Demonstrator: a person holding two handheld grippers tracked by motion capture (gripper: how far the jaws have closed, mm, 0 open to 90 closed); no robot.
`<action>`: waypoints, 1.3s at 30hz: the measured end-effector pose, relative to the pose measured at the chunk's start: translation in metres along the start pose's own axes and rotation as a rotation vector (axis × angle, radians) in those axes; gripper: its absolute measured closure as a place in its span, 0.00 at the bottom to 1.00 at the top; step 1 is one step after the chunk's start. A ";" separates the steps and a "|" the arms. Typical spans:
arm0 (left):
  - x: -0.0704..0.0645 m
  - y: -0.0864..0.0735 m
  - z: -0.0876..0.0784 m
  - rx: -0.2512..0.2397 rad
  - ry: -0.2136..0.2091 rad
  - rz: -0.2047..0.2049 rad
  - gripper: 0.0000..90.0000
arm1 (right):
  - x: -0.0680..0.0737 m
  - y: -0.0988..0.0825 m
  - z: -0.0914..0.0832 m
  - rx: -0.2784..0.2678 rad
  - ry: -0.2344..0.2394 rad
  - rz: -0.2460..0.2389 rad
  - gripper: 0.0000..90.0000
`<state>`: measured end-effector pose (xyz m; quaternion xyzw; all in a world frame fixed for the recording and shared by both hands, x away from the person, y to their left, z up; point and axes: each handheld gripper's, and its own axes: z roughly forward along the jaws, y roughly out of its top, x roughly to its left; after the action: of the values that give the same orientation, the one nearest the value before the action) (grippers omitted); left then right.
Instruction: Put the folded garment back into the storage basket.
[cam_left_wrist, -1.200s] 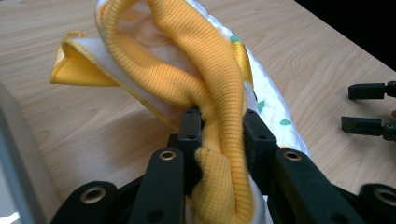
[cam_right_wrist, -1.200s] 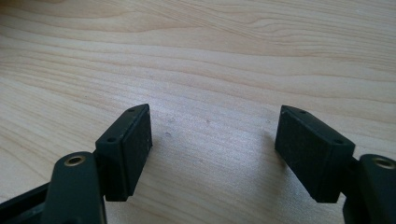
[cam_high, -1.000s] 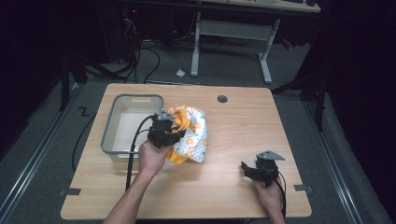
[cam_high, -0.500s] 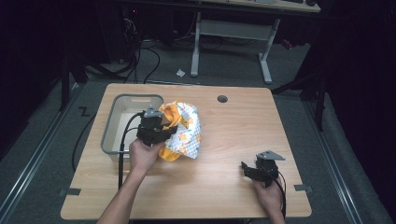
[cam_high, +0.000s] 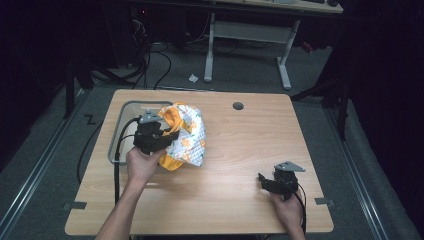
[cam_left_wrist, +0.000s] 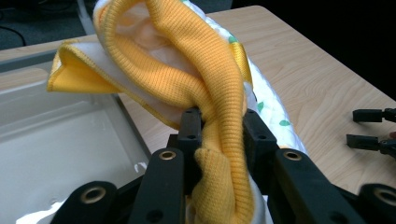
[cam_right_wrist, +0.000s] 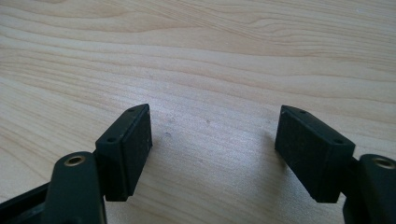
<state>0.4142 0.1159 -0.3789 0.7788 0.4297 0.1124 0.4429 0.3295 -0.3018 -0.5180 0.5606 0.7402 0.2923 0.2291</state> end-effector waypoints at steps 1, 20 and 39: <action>0.001 0.001 -0.002 -0.001 0.005 0.003 0.81 | 0.000 0.000 0.000 0.000 0.000 0.000 0.31; 0.032 0.005 -0.031 -0.032 0.081 -0.024 0.81 | 0.000 0.000 0.000 0.000 0.000 0.000 0.31; 0.058 -0.004 -0.038 -0.010 0.143 -0.052 0.81 | 0.000 0.000 0.000 0.000 0.000 0.000 0.31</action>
<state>0.4258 0.1841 -0.3718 0.7552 0.4797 0.1585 0.4176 0.3295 -0.3018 -0.5180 0.5606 0.7401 0.2923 0.2292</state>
